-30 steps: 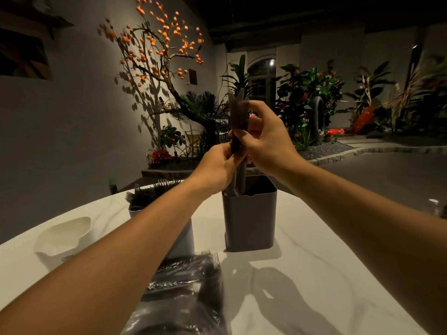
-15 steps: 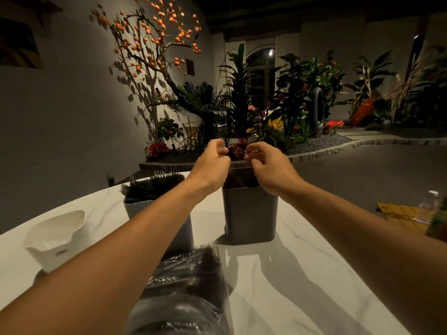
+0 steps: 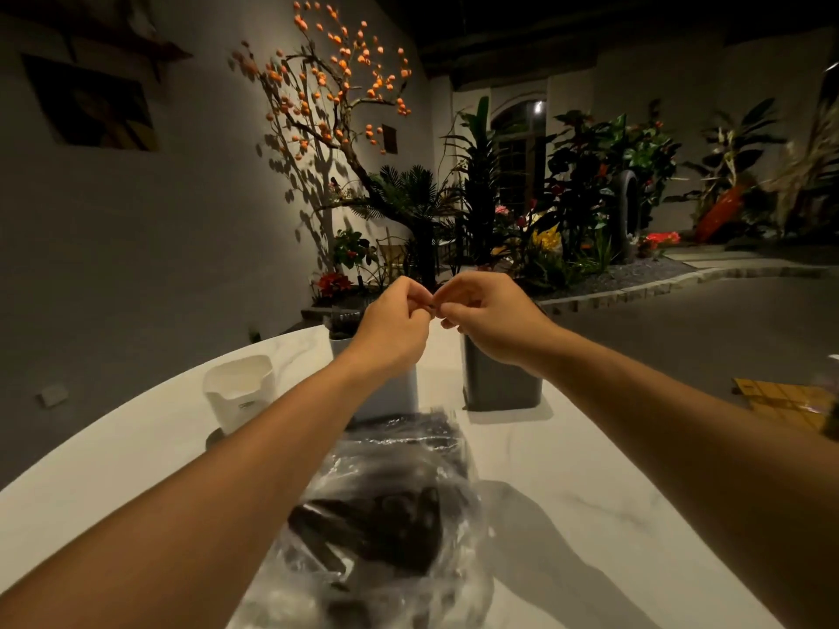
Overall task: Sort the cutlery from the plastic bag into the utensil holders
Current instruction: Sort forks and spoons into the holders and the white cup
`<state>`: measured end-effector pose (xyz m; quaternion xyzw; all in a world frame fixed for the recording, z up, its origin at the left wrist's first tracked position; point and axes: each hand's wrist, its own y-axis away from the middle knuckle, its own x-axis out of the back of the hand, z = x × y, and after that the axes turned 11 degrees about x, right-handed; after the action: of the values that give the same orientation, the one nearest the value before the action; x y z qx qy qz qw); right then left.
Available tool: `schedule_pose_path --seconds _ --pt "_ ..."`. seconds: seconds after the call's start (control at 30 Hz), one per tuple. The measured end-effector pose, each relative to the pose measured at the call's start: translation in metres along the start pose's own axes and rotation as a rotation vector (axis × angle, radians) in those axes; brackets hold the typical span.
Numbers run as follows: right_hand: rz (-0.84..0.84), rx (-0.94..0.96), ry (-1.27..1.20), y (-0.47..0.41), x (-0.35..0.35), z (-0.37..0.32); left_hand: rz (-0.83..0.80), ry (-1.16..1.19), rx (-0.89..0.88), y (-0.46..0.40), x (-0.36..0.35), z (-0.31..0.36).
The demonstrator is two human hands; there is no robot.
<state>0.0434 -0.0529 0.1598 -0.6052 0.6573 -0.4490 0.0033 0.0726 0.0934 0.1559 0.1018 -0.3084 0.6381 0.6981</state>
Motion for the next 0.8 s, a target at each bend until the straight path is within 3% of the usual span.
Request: schedule_pose_path --seconds 0.2,0.3,0.4,0.47,0.53,0.63,0.73,0.8 --pt "-0.151 -0.021 0.007 0.045 -0.024 -0.043 0.076 -0.095 0.028 0.068 0.028 -0.02" --pt "-0.479 -0.091 0.017 0.074 -0.046 -0.057 0.12 -0.219 -0.06 0.105 0.031 -0.047" --pt "-0.777 -0.085 0.32 0.097 -0.085 -0.052 0.052 -0.469 -0.04 0.133 0.022 -0.09" --pt "-0.739 0.029 0.613 0.107 -0.102 -0.036 -0.018 -0.657 0.021 0.142 0.019 -0.118" --pt "-0.636 0.073 0.732 0.113 -0.109 -0.019 -0.054 -0.772 -0.018 0.141 0.021 -0.143" --pt "-0.583 0.093 0.638 0.113 -0.118 -0.003 -0.059 -0.623 -0.045 0.135 0.02 -0.15" --pt "-0.633 0.096 0.618 0.115 -0.135 -0.001 -0.013 -0.39 -0.015 0.135 0.009 -0.151" --pt "-0.633 0.008 0.645 0.121 -0.144 0.003 0.026 -0.336 -0.059 0.136 0.008 -0.157"
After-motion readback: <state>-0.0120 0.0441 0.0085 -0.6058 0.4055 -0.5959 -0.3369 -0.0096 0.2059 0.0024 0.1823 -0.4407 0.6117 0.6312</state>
